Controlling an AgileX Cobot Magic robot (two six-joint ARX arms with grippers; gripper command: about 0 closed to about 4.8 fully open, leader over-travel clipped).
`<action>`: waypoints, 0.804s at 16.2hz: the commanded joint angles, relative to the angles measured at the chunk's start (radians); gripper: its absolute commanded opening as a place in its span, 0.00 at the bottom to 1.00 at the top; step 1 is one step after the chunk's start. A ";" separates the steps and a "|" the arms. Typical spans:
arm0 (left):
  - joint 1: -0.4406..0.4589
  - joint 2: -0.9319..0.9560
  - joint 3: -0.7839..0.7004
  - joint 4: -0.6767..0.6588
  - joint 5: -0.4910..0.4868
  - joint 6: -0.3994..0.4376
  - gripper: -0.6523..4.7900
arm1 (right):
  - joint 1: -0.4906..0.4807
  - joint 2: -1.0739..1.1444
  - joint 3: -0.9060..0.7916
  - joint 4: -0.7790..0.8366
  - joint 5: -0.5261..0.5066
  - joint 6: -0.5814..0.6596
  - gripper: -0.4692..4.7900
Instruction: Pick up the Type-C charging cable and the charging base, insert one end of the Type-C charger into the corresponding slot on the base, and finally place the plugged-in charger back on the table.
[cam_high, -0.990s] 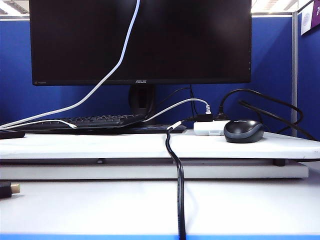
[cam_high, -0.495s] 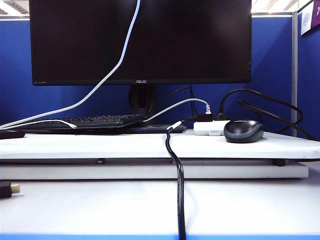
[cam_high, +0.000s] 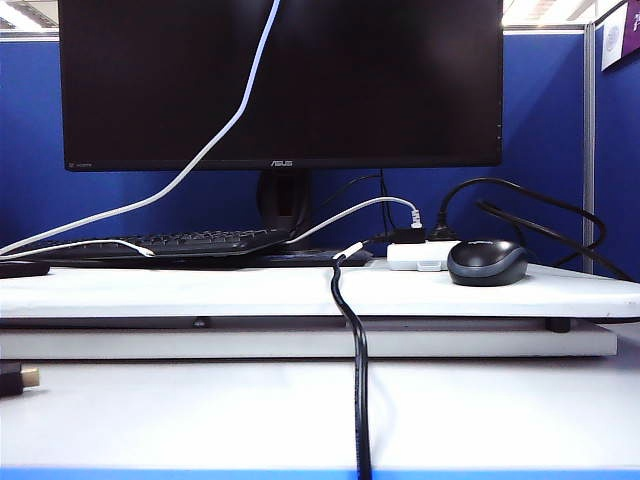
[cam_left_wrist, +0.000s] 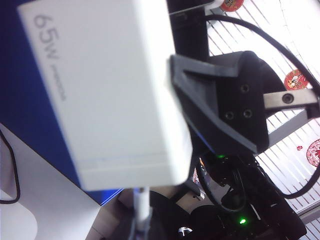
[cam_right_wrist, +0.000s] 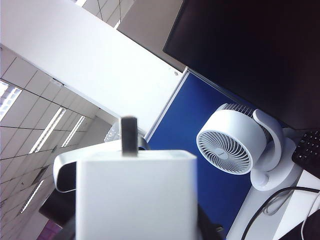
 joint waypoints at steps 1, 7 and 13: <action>0.000 -0.007 0.002 0.014 0.002 0.000 0.11 | 0.003 -0.008 0.007 0.059 0.026 -0.006 0.09; 0.000 -0.007 0.002 0.015 0.001 0.000 0.11 | 0.014 -0.008 0.007 0.060 0.027 -0.006 0.09; 0.000 -0.007 0.002 0.015 -0.002 0.000 0.11 | 0.016 -0.008 0.007 0.061 0.027 -0.006 0.09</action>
